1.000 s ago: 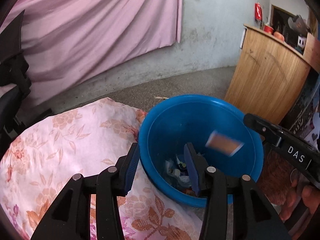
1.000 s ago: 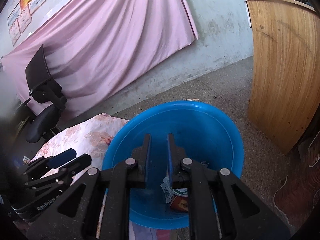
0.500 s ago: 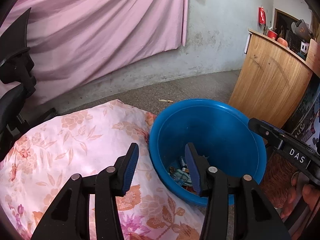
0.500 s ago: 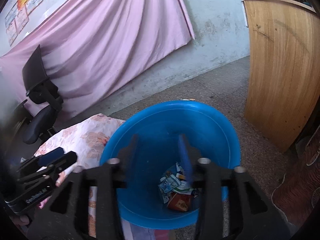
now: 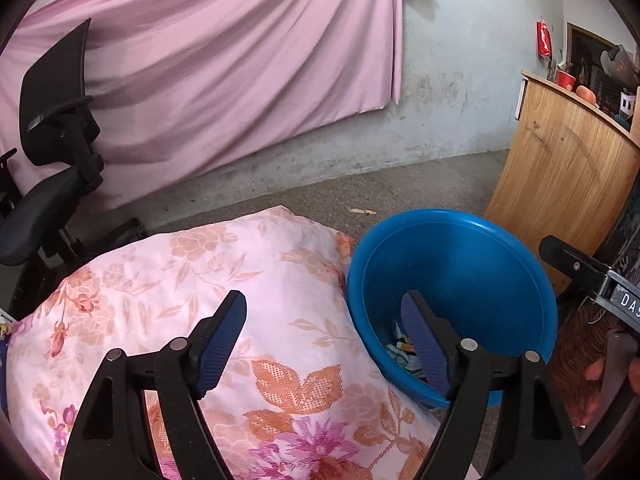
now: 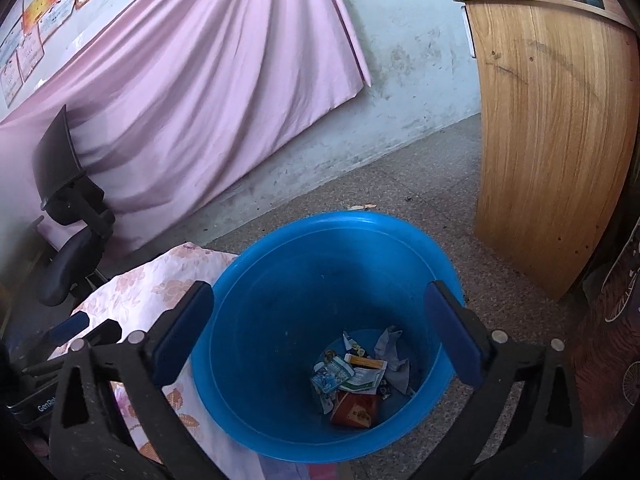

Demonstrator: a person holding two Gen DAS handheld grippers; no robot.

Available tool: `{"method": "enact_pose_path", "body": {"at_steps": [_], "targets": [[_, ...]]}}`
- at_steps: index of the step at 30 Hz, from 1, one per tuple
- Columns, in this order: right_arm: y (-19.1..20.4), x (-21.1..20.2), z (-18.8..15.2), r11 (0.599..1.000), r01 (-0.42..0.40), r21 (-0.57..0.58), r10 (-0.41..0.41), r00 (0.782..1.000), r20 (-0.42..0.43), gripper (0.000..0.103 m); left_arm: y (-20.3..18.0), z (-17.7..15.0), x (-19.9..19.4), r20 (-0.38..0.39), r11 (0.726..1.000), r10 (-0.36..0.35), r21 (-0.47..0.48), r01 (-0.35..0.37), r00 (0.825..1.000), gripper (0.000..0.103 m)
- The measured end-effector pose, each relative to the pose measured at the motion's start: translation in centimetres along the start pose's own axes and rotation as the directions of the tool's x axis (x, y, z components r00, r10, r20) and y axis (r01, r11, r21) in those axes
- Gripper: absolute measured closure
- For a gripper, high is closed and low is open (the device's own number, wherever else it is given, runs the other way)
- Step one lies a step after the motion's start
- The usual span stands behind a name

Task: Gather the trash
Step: 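Hold both open tools over the basin and pull them back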

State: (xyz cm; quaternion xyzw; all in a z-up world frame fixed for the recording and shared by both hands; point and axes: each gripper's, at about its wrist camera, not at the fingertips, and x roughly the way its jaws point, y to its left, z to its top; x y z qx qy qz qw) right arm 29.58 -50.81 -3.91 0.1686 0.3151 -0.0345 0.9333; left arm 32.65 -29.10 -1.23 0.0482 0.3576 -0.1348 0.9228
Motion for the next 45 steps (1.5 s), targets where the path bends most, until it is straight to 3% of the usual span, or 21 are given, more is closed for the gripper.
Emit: {"method": "enact_pose_path", "body": {"at_steps": [8, 19, 30, 45], "targets": [[0.8, -0.3, -0.1, 0.999, 0.004, -0.046, -0.003, 1.0, 0.025, 0.0, 0.5, 0.2, -0.5, 0.057, 1.0, 0.008, -0.024, -0.006, 0.998, 0.006], [2.3, -3.0, 0.0, 0.996, -0.02, -0.088, 0.033, 0.987, 0.159, 0.0, 1.7, 0.5, -1.9, 0.109, 0.998, 0.017, -0.063, -0.01, 0.994, 0.006], [3.7, -3.8, -0.7, 0.992, -0.029, -0.124, 0.054, 0.978, 0.202, 0.0, 2.7, 0.1, -3.5, 0.146, 0.995, 0.073, -0.079, -0.062, 0.987, 0.006], [4.8, -7.3, -1.9, 0.994, -0.027, -0.109, 0.061, 0.946, 0.319, 0.0, 3.8, -0.3, -8.8, 0.28, 0.991, 0.084, -0.12, -0.051, 0.956, 0.003]]}}
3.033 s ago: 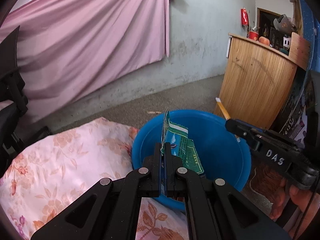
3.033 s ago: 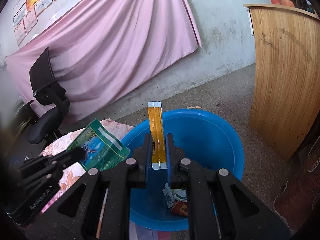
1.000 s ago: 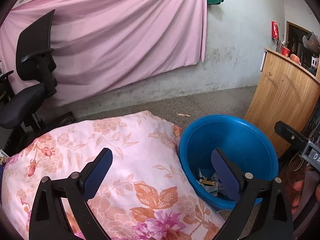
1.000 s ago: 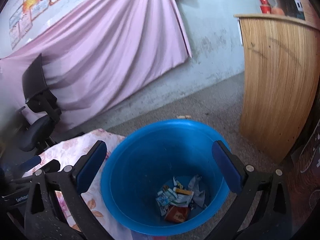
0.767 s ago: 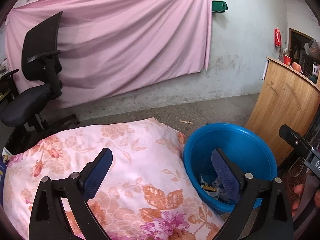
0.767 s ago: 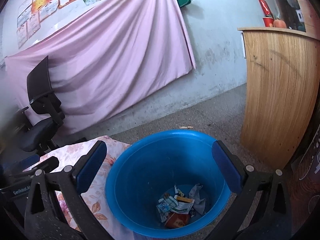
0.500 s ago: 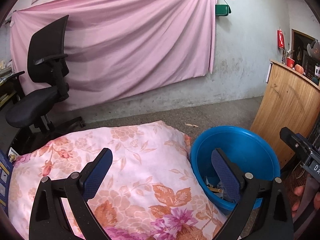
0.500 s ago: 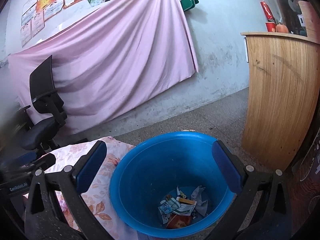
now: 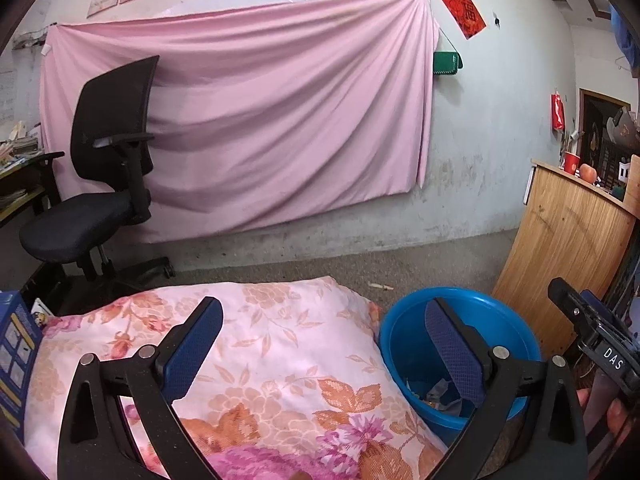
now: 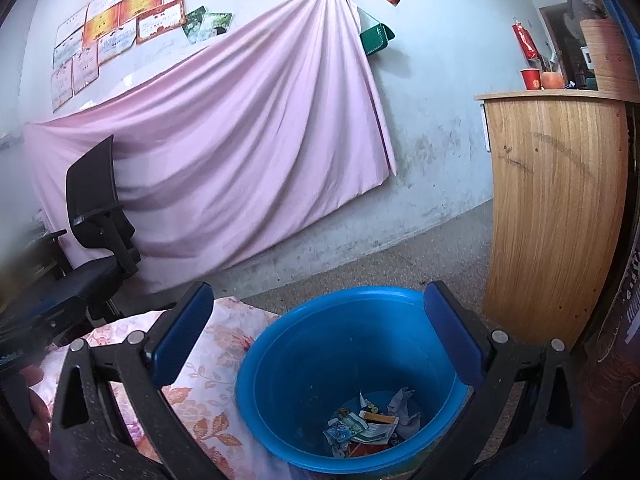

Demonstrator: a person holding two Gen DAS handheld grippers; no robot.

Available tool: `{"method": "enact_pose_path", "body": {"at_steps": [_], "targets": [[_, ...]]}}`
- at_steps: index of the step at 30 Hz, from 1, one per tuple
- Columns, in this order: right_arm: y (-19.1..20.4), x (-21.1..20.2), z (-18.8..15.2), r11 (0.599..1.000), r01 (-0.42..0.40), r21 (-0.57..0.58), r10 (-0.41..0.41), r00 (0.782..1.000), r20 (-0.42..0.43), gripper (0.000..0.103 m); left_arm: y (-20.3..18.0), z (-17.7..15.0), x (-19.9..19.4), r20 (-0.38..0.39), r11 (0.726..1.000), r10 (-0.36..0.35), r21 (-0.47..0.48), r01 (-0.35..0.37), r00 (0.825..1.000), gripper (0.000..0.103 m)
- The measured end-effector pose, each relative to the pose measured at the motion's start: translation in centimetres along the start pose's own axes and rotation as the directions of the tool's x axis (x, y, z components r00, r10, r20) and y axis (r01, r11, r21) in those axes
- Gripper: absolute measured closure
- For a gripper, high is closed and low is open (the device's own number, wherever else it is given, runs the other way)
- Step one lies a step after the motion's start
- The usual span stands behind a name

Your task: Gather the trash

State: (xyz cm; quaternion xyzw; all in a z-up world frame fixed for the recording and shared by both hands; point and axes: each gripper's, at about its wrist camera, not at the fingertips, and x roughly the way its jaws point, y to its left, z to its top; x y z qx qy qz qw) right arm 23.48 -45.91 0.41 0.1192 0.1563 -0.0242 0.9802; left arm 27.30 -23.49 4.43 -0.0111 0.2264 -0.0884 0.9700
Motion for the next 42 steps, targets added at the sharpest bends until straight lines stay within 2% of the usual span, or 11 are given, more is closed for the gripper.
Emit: {"method": "enact_pose_path", "body": {"at_steps": [15, 24, 32, 42], "targets": [[1.9, -2.8, -0.3, 1.0, -0.002, 0.001, 0.001, 0.998, 0.07, 0.0, 1.5, -0.3, -4.3, 0.077, 0.999, 0.006, -0.032, -0.003, 0.997, 0.002], [4.4, -5.3, -0.8, 0.997, -0.003, -0.075, 0.011, 0.994, 0.105, 0.0, 3.0, -0.8, -6.5, 0.083, 0.995, 0.01, -0.096, -0.002, 0.996, 0.002], [6.6, -8.8, -0.8, 0.994, -0.017, -0.112, 0.031, 0.992, 0.123, 0.0, 4.5, -1.1, -10.7, 0.127, 0.995, 0.023, -0.102, -0.01, 0.992, 0.002], [9.1, -14.0, -2.1, 0.992, -0.025, -0.126, 0.043, 0.99, 0.137, 0.0, 7.1, -2.7, -15.1, 0.142, 0.992, 0.04, -0.126, -0.022, 0.989, 0.002]]}}
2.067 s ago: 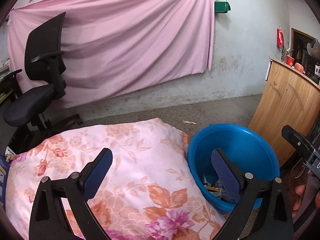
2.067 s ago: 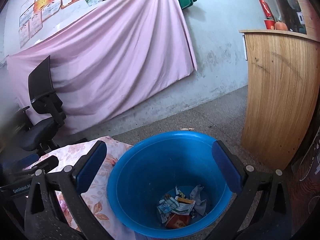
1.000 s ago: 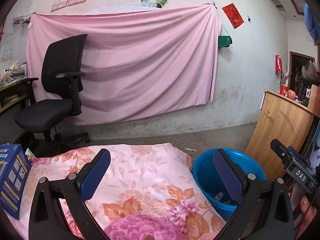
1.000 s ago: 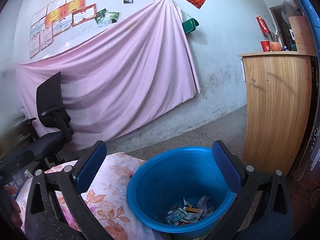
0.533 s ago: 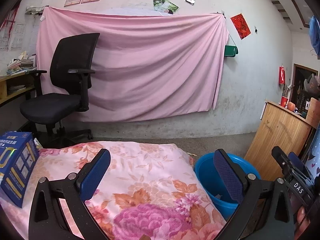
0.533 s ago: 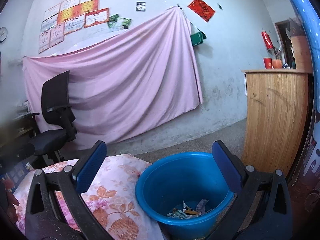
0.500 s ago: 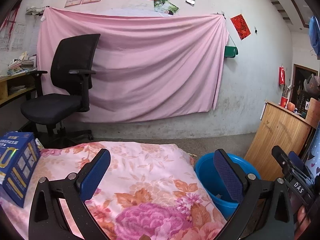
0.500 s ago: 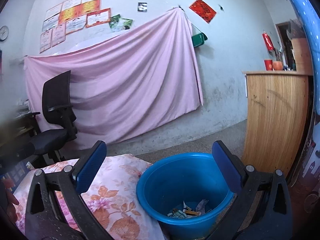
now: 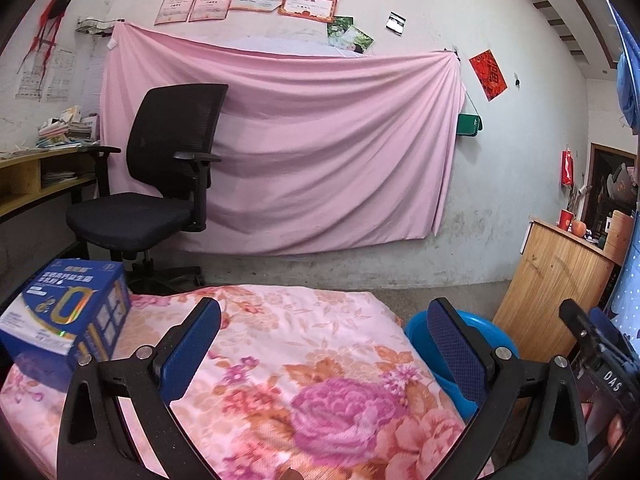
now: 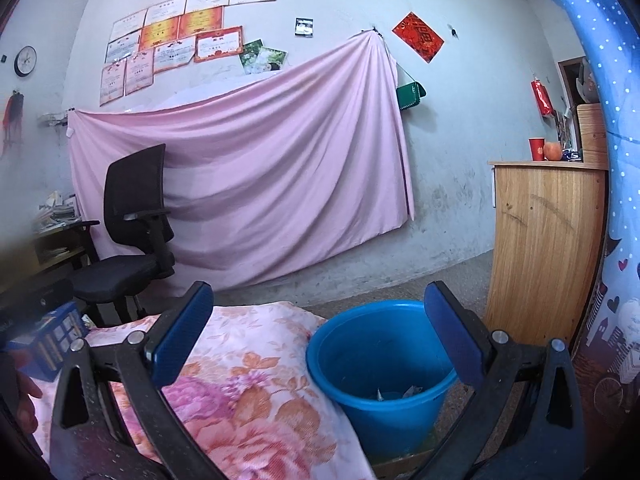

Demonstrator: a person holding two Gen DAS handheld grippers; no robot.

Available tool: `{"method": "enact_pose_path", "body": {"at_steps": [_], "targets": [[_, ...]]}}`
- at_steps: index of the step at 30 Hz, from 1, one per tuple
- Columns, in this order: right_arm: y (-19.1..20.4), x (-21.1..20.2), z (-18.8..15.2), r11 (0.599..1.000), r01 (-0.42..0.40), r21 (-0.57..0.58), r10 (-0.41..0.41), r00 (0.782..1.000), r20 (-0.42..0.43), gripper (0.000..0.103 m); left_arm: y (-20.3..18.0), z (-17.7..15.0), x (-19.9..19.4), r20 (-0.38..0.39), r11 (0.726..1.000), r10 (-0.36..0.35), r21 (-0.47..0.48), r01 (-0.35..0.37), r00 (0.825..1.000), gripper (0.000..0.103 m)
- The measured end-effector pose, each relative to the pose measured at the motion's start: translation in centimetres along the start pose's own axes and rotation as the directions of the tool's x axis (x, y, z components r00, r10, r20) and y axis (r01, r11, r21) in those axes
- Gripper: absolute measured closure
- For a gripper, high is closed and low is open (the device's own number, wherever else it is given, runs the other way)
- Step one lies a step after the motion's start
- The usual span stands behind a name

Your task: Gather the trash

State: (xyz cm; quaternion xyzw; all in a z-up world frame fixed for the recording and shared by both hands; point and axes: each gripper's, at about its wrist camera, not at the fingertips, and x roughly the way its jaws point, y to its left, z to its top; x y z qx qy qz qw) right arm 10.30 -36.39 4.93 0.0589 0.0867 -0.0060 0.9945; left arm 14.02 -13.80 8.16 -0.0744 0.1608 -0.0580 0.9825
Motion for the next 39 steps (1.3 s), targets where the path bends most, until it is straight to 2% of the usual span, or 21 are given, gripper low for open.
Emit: {"method": "enact_pose_path", "body": {"at_steps": [13, 24, 28, 34, 39], "targets": [[3.1, -5.7, -1.4, 1.0, -0.015, -0.007, 0.015, 1.0, -0.001, 0.0, 2.5, -1.4, -5.9, 0.019, 1.0, 0.01, 0.024, -0.01, 1.0, 0.002], [6.2, -9.1, -4.5, 0.999, -0.044, -0.011, 0.043, 0.998, -0.036, 0.0, 4.5, -5.2, -9.7, 0.042, 0.998, 0.062, 0.017, -0.063, 0.997, 0.002], [7.8, -10.3, -6.3, 0.996, -0.072, -0.06, 0.07, 0.997, -0.038, 0.0, 5.6, -6.4, -10.4, 0.042, 0.997, 0.08, -0.004, -0.08, 0.996, 0.002], [8.3, -11.2, -6.9, 0.993, -0.077, -0.087, 0.077, 0.997, -0.001, 0.0, 6.2, -7.7, -11.5, 0.057, 0.996, 0.083, 0.006, -0.083, 0.995, 0.002], [7.5, -10.4, -7.4, 0.997, -0.048, -0.064, 0.046, 0.998, -0.032, 0.0, 6.1, -8.1, -12.1, 0.086, 0.996, 0.085, 0.021, -0.087, 0.993, 0.002]]}}
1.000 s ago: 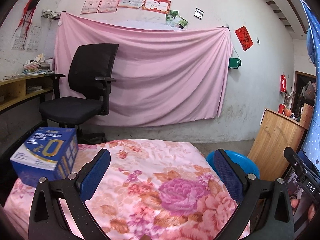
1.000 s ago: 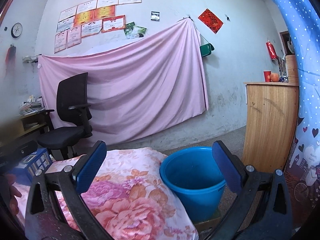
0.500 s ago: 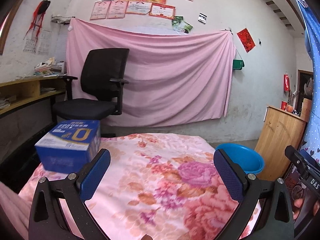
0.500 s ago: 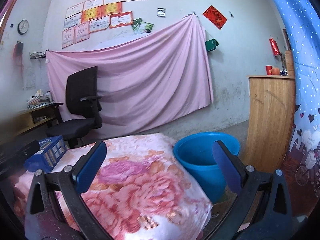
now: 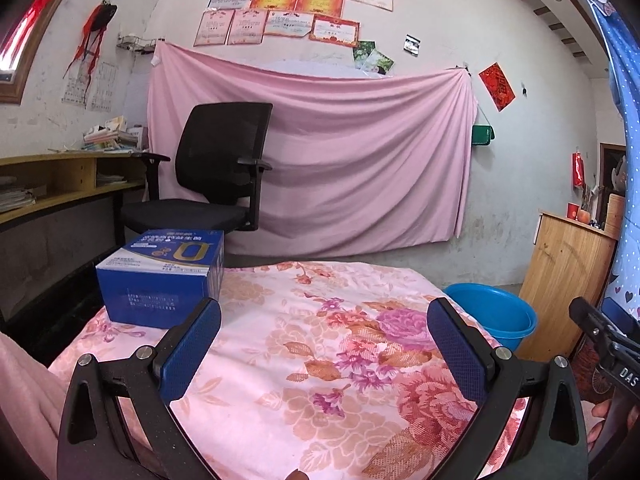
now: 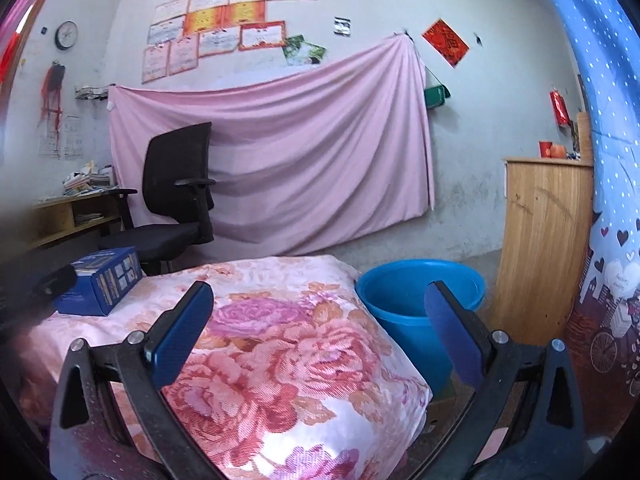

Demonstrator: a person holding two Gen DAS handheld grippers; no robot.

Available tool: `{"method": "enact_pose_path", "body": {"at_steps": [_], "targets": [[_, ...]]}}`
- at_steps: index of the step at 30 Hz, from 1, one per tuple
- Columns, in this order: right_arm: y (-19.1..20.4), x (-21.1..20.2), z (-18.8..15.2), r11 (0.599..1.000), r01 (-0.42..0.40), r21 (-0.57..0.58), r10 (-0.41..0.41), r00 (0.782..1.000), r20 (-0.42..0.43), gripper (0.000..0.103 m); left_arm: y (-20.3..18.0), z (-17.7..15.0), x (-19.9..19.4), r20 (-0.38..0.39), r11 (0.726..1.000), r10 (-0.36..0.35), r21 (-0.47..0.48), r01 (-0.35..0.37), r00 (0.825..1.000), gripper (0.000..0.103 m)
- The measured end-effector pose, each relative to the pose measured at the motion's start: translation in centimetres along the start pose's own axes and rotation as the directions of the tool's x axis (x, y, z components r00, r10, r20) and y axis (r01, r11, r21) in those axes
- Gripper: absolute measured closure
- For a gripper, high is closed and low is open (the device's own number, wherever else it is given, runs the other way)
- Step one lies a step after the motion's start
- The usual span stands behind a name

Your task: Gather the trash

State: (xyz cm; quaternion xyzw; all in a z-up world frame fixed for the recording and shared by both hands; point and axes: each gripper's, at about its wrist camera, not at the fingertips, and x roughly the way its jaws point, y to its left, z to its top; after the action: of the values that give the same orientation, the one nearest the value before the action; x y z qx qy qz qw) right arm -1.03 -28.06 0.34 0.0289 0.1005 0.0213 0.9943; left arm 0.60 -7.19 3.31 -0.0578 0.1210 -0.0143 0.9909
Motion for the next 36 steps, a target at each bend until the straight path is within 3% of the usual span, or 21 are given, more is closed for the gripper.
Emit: {"method": "enact_pose_path", "body": {"at_steps": [36], "targets": [[-0.13, 0.13, -0.38, 1.0, -0.003, -0.017, 0.002, 1.0, -0.023, 0.0, 0.5, -0.97, 0.49, -0.003, 1.0, -0.004, 0.015, 0.004, 1.0, 0.002]]}}
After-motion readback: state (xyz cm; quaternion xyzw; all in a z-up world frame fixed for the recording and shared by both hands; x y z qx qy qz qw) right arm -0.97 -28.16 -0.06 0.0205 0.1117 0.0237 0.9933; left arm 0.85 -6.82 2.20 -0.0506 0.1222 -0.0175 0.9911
